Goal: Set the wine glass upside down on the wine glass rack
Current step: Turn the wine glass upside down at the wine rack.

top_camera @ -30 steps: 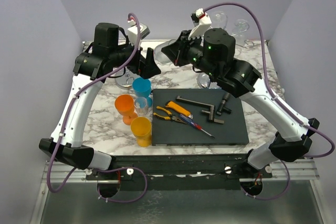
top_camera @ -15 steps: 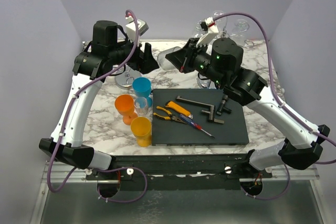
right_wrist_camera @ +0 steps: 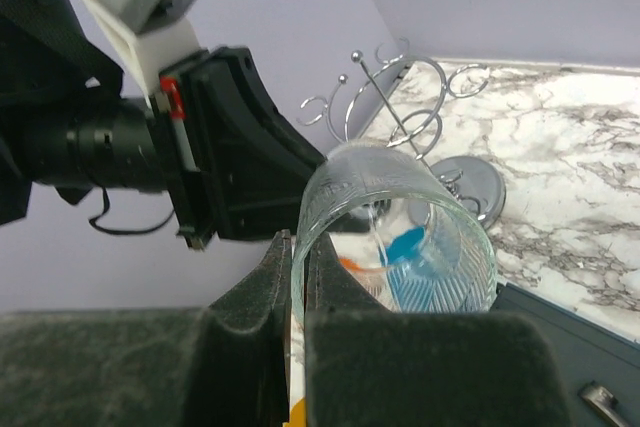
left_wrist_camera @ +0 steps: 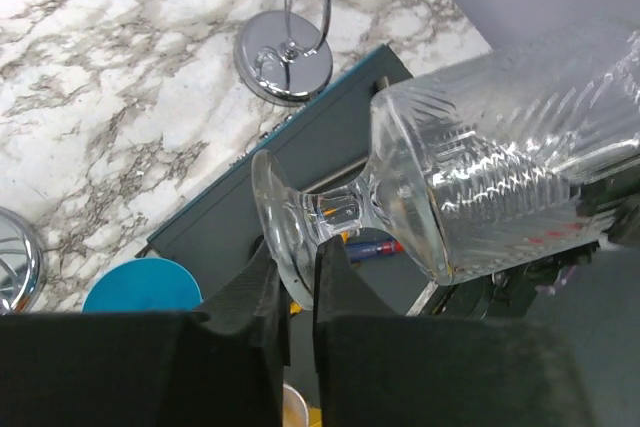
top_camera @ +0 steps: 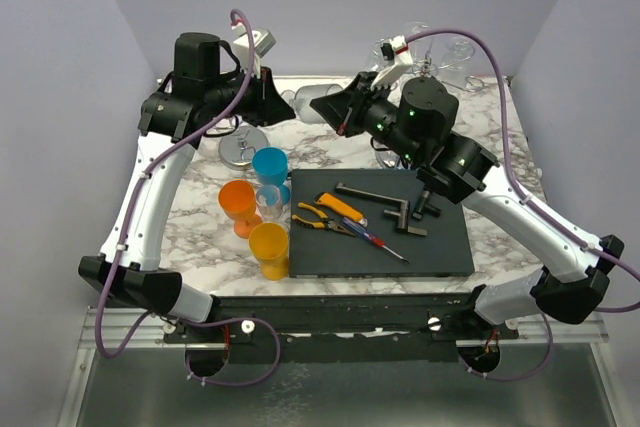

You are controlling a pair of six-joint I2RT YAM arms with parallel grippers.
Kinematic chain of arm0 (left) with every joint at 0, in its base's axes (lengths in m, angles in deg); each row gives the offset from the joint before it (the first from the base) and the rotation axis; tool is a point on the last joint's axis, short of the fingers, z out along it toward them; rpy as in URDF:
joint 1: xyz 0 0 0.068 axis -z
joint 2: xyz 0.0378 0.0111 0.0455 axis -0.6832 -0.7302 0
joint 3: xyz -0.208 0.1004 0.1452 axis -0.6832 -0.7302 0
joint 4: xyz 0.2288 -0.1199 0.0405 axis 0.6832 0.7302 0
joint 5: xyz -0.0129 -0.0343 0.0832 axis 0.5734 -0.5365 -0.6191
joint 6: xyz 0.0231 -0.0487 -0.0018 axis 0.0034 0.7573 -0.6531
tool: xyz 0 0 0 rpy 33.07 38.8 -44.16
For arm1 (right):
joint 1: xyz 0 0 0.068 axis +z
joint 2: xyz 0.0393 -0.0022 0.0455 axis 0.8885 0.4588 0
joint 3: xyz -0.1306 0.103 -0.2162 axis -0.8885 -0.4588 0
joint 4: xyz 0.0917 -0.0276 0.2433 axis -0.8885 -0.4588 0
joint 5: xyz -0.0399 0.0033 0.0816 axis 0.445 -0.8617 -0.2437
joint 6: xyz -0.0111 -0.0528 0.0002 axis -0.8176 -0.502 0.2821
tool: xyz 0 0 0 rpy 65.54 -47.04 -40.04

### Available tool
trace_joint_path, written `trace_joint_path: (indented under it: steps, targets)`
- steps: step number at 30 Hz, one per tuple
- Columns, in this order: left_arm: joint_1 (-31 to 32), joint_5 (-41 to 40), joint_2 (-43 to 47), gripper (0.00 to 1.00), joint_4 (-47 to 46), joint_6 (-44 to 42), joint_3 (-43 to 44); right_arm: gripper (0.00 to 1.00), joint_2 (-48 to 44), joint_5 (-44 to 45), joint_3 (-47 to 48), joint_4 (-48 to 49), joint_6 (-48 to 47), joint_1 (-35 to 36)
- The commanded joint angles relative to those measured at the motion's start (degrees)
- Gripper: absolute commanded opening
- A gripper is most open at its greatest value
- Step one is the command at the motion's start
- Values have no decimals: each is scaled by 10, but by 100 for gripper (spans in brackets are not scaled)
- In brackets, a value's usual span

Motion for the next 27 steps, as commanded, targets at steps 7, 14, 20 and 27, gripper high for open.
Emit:
trace_joint_path:
  steps: [7, 14, 20, 27]
  targets:
    - [7, -34, -17, 0, -11, -59, 64, 13, -5, -90, -38, 87, 36, 5]
    - [17, -80, 8, 0, -48, -263, 50, 61, -19, -96, -38, -13, 67, 5]
    - [36, -98, 58, 0, -78, -474, 4, 100, -12, -113, 45, -202, 40, 5]
    - [40, 17, 148, 0, -189, -553, -100, 99, -3, -130, 119, -347, -18, 5]
